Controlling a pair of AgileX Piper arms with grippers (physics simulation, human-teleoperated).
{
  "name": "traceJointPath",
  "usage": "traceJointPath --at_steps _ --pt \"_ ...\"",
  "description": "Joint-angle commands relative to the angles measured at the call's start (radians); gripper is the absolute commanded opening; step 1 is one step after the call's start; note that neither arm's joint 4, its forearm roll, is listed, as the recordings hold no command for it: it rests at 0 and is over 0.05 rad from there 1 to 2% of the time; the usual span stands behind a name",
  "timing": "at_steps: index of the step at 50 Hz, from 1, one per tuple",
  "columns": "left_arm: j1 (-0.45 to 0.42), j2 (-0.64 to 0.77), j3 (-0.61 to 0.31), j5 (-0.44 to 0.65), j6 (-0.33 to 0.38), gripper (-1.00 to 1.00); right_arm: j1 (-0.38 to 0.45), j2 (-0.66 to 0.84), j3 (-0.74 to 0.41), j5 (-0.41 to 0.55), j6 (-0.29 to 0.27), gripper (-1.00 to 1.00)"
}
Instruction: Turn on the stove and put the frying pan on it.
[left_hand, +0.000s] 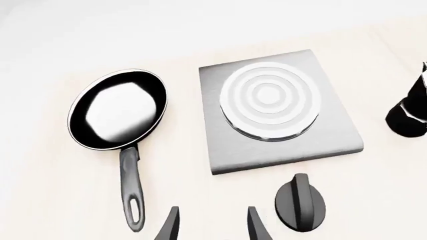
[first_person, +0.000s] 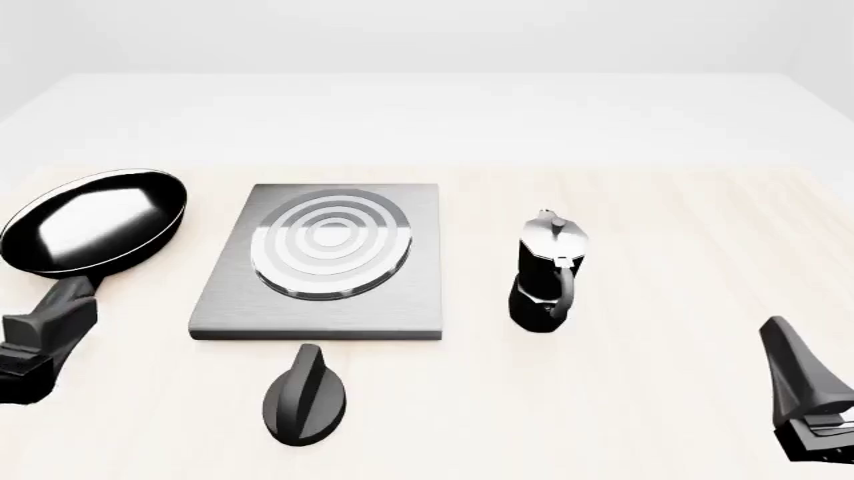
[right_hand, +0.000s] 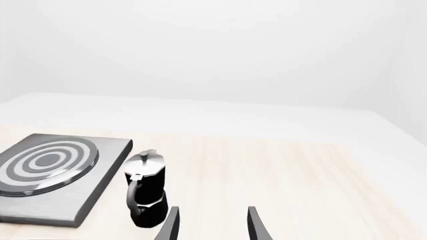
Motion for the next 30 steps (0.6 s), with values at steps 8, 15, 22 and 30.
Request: traceJointPath --at_steps 8,15,22,30 --pt "0.181 0.166 0.036 -0.118 0.067 1.0 0.021 0.01 0.002 -0.011 0.0 1.0" --pt "0.268 0.324 0.037 -0.248 0.089 1.0 0.024 0.037 0.003 -0.038 0.0 1.0" --pt "0.316 0.427 0.044 -0.332 0.108 1.0 0.024 0.057 0.006 -0.056 0.0 1.0" --pt "0.383 0.561 0.021 -0.419 0.143 1.0 0.027 0.073 0.006 -0.07 -0.001 1.0"
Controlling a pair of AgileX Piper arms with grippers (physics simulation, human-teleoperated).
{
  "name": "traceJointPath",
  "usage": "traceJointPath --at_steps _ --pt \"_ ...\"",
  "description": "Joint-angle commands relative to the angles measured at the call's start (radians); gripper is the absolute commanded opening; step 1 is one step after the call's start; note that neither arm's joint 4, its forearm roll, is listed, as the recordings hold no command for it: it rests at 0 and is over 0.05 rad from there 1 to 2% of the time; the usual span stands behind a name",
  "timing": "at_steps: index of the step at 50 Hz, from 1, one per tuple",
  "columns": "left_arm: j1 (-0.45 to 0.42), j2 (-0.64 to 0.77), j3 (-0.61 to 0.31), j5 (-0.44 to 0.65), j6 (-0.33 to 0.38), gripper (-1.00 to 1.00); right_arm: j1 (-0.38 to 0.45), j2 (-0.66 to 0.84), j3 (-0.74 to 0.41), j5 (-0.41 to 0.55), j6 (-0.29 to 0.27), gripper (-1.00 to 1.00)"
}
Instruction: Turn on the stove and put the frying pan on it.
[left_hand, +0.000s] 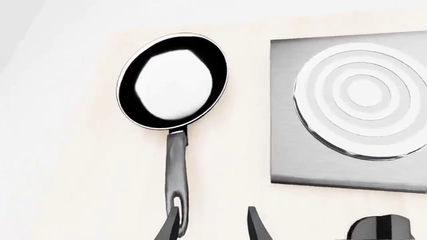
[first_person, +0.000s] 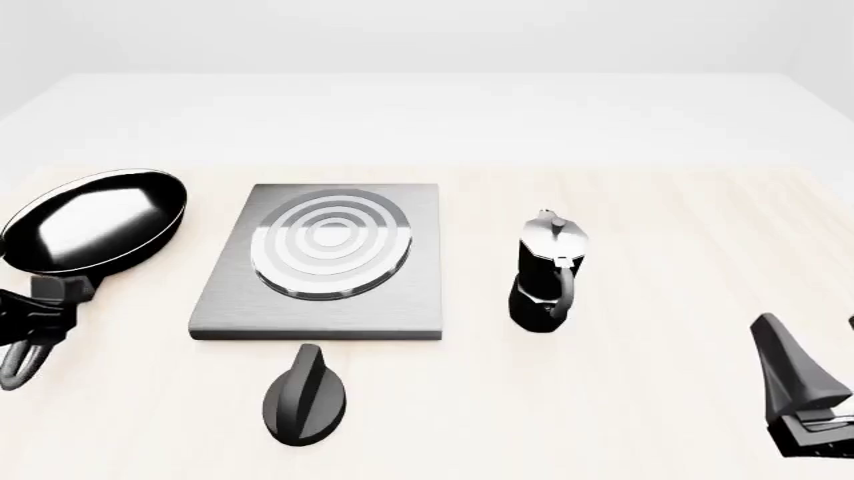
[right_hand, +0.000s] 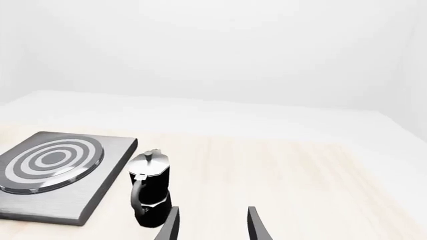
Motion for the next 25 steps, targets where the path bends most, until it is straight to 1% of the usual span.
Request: traceJointPath --at_steps 1,8,15,16,17,19,25 --pt "0.094 0.176 -0.018 -0.123 0.043 1.0 0.003 0.023 0.001 -0.021 -0.002 1.0" --pt "0.13 0.259 -0.039 -0.172 0.066 1.0 0.002 0.02 0.001 -0.015 -0.005 1.0" --pt "0.148 0.315 -0.051 -0.205 0.084 1.0 0.002 0.023 0.001 -0.018 -0.01 1.0" --pt "0.149 0.322 -0.055 -0.208 0.079 1.0 0.002 0.023 0.001 -0.018 -0.011 1.0" --pt "0.156 0.353 -0.059 -0.226 0.086 1.0 0.002 0.022 0.001 -0.017 -0.011 1.0" --pt "0.156 0.365 -0.065 -0.23 0.082 1.0 0.002 0.02 0.001 -0.015 -0.011 1.0" --pt "0.176 0.465 -0.095 -0.282 0.099 1.0 0.003 0.02 0.0 -0.015 -0.015 1.0"
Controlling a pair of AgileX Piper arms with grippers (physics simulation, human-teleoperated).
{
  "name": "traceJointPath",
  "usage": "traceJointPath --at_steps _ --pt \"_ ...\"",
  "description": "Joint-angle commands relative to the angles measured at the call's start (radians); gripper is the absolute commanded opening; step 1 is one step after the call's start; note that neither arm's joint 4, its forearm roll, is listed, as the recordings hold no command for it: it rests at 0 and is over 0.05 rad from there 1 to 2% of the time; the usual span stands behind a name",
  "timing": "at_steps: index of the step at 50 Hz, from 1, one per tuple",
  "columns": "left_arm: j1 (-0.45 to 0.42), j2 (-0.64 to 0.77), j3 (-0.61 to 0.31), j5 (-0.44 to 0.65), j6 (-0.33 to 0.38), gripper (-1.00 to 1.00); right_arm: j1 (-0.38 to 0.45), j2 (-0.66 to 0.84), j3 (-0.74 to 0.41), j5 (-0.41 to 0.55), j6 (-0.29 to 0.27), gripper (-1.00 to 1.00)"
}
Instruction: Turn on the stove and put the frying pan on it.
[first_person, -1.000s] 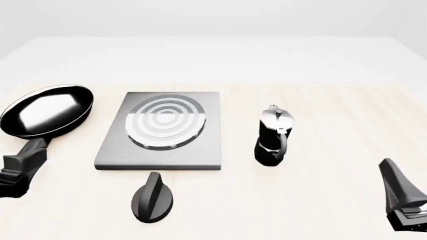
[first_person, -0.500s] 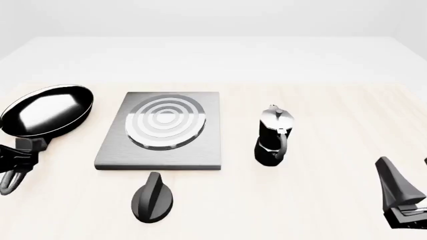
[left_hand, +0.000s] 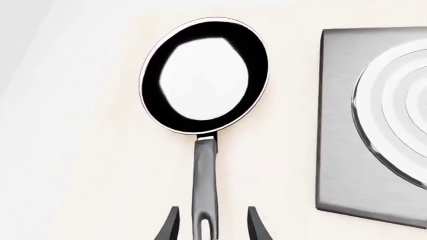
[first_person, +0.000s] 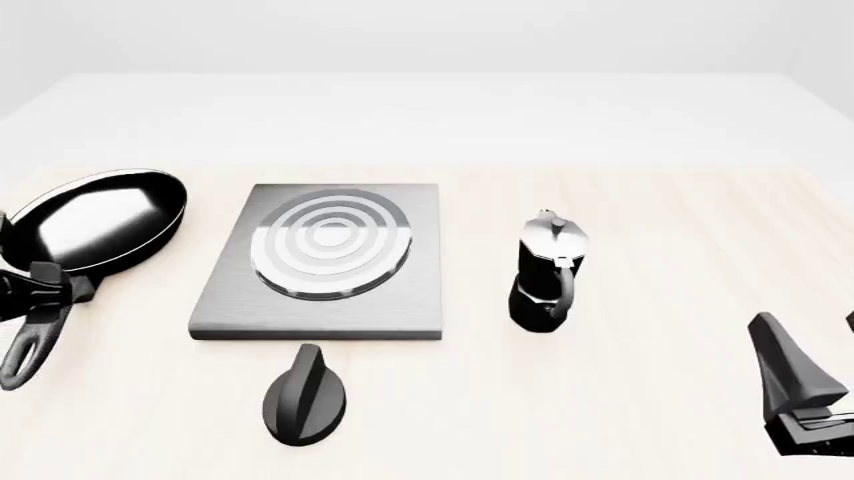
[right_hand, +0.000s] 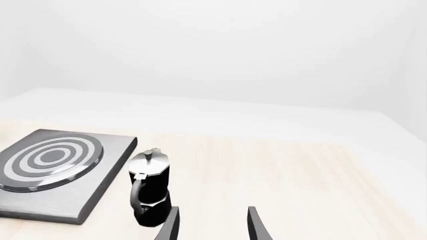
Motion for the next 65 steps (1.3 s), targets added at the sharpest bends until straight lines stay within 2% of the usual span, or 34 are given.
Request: traceJointPath --at_steps 1,35,63,64,65 --pt "0.038 0.153 -0.038 -0.084 0.029 1.0 0.0 0.0 -0.001 0.0 -0.006 1.0" --pt "0.073 0.457 -0.013 -0.327 0.064 1.0 -0.004 0.031 -0.001 -0.027 -0.019 1.0" --pt "0.104 0.56 0.0 -0.41 0.086 1.0 0.001 0.053 -0.002 -0.045 -0.023 1.0" --pt "0.104 0.544 0.005 -0.419 0.091 -1.0 0.001 0.054 -0.002 -0.046 -0.023 1.0" --pt "0.107 0.538 0.003 -0.416 0.092 -1.0 0.002 0.056 -0.002 -0.049 -0.023 1.0"
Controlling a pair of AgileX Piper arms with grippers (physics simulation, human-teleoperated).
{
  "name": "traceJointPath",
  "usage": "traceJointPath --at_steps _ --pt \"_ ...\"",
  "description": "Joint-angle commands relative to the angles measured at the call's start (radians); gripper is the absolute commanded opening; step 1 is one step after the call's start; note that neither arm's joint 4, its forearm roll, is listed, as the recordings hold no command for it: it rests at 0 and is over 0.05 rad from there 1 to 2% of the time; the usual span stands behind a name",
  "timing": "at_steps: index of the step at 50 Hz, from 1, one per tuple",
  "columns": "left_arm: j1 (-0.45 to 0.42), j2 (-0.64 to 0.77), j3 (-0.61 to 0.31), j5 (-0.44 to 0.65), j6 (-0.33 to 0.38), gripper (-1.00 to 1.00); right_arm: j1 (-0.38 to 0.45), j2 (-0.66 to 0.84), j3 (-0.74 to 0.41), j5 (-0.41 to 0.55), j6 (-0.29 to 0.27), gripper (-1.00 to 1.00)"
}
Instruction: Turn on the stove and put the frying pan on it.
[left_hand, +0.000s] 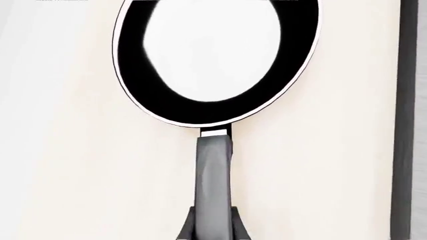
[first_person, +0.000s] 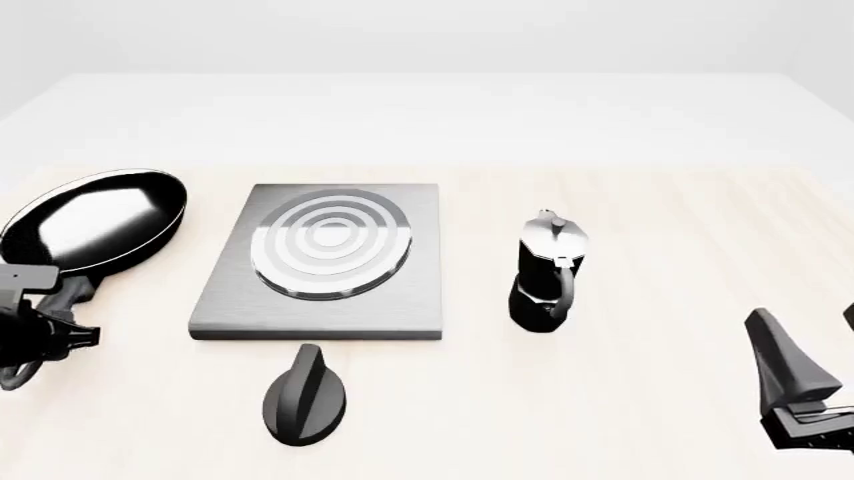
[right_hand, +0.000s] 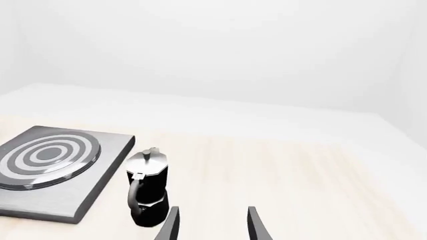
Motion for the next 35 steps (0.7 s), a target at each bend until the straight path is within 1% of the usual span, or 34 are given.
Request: traceJointPath --at_steps 1,7,14,15,16,19,23,25,28,31,35 --pt "0.007 0.002 0.008 -0.022 0.013 -1.0 0.002 0.012 0.0 -0.011 -0.003 1.0" --pt "-0.001 -0.044 0.008 -0.001 0.007 -1.0 0.002 0.015 0.0 -0.013 -0.003 1.0" --pt "-0.042 -0.16 0.009 0.066 -0.014 -1.0 0.004 0.022 0.0 -0.022 -0.005 1.0" --pt "-0.042 -0.161 0.009 0.066 -0.014 -1.0 0.004 0.023 0.0 -0.022 -0.005 1.0" --pt "-0.055 -0.2 0.007 0.09 -0.023 -1.0 0.005 0.023 -0.001 -0.023 -0.005 1.0" --pt "-0.064 -0.226 0.008 0.109 -0.022 -1.0 0.005 0.025 0.0 -0.025 -0.006 1.0" --pt "-0.088 -0.315 0.006 0.174 -0.033 -1.0 0.005 0.024 0.0 -0.024 -0.006 1.0" --pt "-0.091 -0.331 0.006 0.186 -0.028 -1.0 0.005 0.025 0.0 -0.025 -0.006 1.0" --pt "-0.105 -0.406 0.003 0.247 -0.025 -1.0 0.004 0.015 0.0 -0.016 -0.005 1.0" --pt "-0.115 -0.435 0.002 0.268 -0.029 -1.0 0.004 0.011 0.0 -0.012 -0.005 1.0" --pt "-0.146 -0.505 0.01 0.32 -0.024 -1.0 0.003 0.005 0.0 -0.007 -0.004 1.0"
